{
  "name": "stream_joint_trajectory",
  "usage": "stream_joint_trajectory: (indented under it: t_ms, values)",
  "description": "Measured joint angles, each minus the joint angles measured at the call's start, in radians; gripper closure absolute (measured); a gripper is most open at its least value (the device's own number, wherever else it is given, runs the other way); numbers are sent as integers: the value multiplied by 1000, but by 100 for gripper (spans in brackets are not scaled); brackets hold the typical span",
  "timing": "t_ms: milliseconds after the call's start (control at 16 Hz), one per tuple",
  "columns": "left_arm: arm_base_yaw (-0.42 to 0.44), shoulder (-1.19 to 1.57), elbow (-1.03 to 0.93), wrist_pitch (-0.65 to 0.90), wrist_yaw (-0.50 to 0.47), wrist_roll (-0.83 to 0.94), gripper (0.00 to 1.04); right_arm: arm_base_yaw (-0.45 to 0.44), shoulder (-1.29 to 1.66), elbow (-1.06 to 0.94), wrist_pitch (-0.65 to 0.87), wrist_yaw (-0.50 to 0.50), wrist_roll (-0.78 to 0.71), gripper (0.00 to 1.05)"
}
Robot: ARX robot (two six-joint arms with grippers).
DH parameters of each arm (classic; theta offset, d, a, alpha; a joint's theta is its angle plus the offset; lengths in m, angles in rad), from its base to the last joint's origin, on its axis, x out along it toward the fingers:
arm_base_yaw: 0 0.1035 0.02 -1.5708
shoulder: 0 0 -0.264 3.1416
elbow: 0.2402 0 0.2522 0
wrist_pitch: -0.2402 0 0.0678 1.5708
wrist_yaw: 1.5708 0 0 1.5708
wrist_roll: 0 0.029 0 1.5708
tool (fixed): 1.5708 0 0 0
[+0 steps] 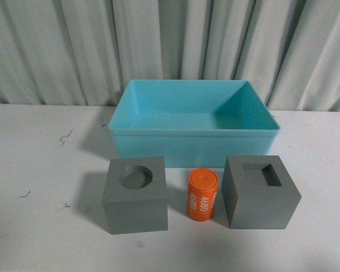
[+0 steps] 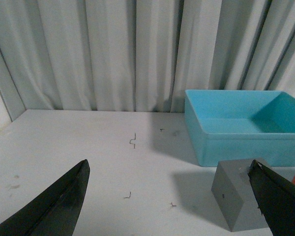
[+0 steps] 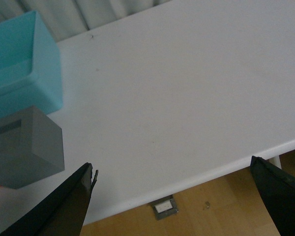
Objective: Place gray and orange parts in blue box
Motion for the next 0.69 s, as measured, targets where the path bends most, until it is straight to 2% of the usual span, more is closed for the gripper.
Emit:
stream_joint_trajectory:
  t_ms: [62,125,250,375,688]
  values:
    - [0,0,0,0,0,0,7,-68,119,11,56,-95,-64,6]
    - [0,0,0,0,0,0,7,-88,229,28,96,-155,-112,6]
    - [0,0,0,0,0,0,7,-58,438,79,175,-244,-201,6]
    - [0,0,0,0,0,0,7,2,632,137,291,-239,-226,6]
    - [0,0,0,0,0,0,7,172,918,260,440,-146,-213,6]
